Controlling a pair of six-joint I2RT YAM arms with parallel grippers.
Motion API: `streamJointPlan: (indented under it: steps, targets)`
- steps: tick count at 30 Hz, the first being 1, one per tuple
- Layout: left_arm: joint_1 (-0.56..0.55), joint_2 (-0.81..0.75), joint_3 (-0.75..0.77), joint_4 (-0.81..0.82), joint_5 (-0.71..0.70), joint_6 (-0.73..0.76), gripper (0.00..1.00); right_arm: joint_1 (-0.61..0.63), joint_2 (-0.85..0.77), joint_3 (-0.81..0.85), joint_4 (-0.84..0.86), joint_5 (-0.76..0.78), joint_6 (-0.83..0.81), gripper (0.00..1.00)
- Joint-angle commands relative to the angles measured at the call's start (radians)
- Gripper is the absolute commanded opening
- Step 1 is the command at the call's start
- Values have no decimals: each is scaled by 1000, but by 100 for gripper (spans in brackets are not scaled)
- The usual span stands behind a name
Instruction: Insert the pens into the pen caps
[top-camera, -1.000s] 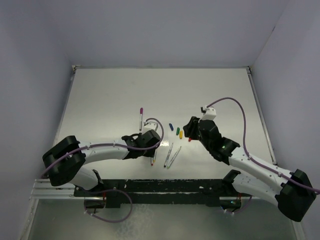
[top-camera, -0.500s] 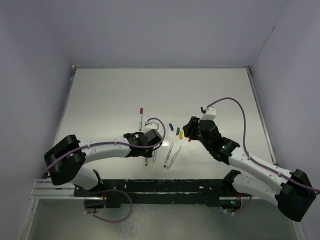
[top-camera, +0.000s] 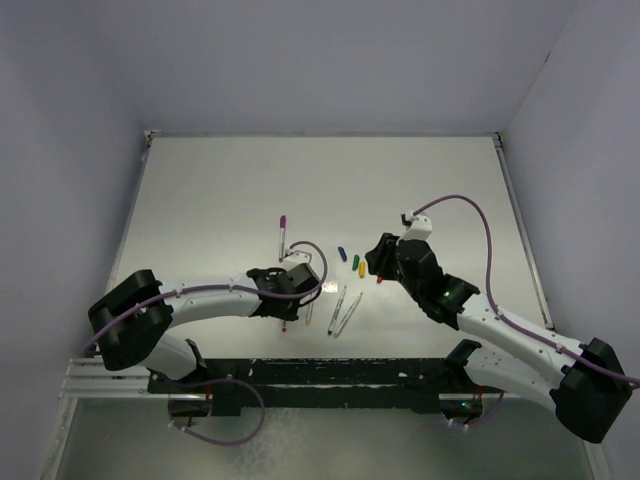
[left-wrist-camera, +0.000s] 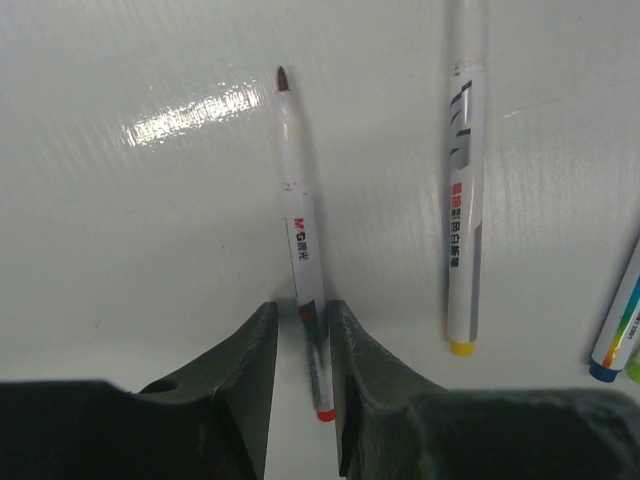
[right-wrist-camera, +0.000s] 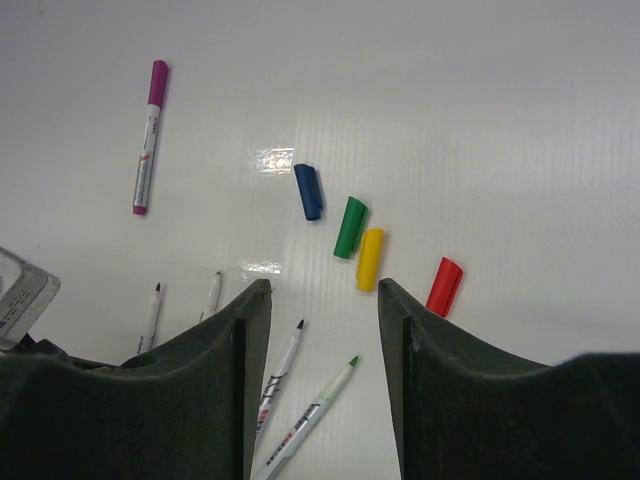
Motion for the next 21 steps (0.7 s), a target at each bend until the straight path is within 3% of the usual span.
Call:
streamJointPlan:
  steps: [1,7,15,21]
  targets:
    - [10,2,-34,16,10,-31,29,-5,-3,41,8,-11,10,49]
    - [56,-1,-100,138,85,-9,24,-4,-13,45,-8,-14,10,49]
    - [58,17,-102,138,97,-1,19,-4,-43,44,-31,-6,20,49]
    - [58,33,-112,150,111,4,7,-5,-45,44,-50,5,21,49]
